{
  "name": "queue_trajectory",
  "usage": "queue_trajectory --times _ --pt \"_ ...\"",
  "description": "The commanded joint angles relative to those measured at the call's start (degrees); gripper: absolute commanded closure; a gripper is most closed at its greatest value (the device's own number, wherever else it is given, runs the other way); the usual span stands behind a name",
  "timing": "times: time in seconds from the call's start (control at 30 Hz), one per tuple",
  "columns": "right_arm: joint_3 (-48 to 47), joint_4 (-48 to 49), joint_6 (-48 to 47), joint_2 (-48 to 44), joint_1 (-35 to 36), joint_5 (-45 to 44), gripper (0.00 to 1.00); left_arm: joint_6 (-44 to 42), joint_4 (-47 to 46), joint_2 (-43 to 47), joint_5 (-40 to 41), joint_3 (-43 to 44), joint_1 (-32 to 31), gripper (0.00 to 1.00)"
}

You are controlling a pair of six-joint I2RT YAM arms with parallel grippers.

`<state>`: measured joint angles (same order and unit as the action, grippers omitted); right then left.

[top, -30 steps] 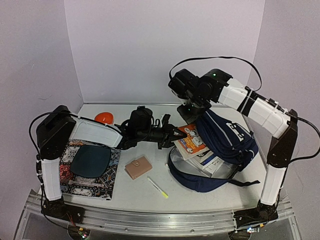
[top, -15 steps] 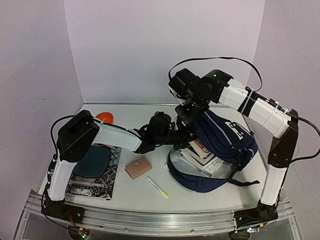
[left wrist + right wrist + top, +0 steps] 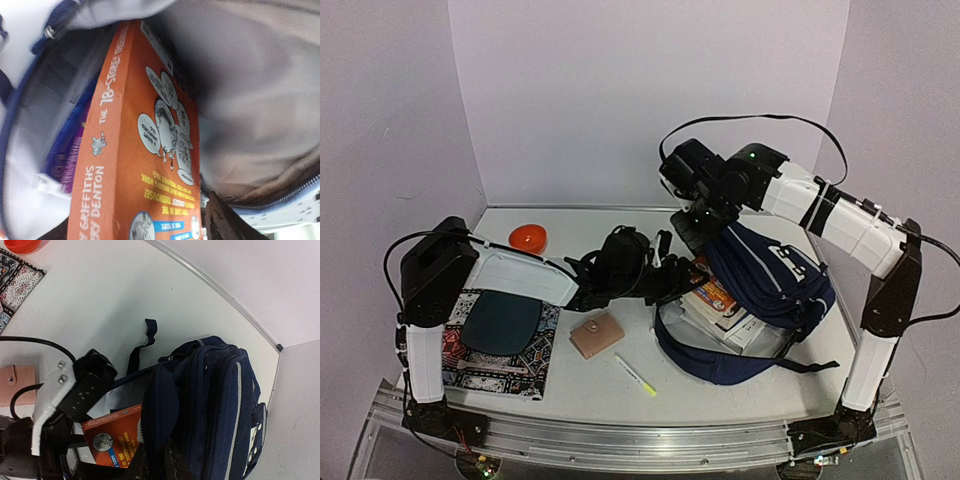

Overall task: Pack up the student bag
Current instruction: Place the book in the largest pocket of the bag.

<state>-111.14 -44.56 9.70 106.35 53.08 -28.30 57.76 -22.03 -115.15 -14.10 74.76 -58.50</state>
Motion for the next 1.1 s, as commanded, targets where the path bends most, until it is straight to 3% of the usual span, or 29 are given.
queue_trajectory --times 0.0,0.13,0.33,0.43,0.5,0.6,0.73,0.87,1.07 --pt "0.04 5.51 1.14 -4.63 0.96 -1.34 0.88 -9.7 6.41 6.67 6.44 -0.82 0.14 0.26" --pt "-0.24 5.73 1.43 -4.15 0.97 -0.82 0.88 -11.1 8.24 5.47 5.48 1.2 0.14 0.32" --pt "-1.43 6.1 1.62 -3.09 0.97 -0.01 0.88 -10.3 9.32 0.23 2.01 8.65 -0.69 0.67" --pt "-1.54 6.22 1.69 -2.87 0.92 0.06 0.89 -10.45 10.13 -2.28 1.79 13.27 -1.6 0.68" --pt "-1.55 6.34 1.72 -2.76 0.97 0.08 0.89 -10.87 11.44 -3.84 1.84 16.79 -1.93 0.65" --pt "-1.6 6.41 1.55 -2.5 0.92 0.13 0.89 -12.82 15.14 -5.63 2.83 19.96 -2.23 0.52" --pt "-1.1 6.41 1.66 -2.99 0.97 -0.06 0.87 -15.04 16.72 -2.0 6.86 15.35 -2.15 0.35" --pt "0.76 6.43 2.4 -4.55 0.96 -0.41 0.78 -17.48 19.09 3.0 11.23 9.77 -2.06 0.24" --pt "5.94 6.32 4.92 -7.42 0.88 -0.32 0.6 -20.52 21.31 10.97 13.57 1.74 -2.03 0.17"
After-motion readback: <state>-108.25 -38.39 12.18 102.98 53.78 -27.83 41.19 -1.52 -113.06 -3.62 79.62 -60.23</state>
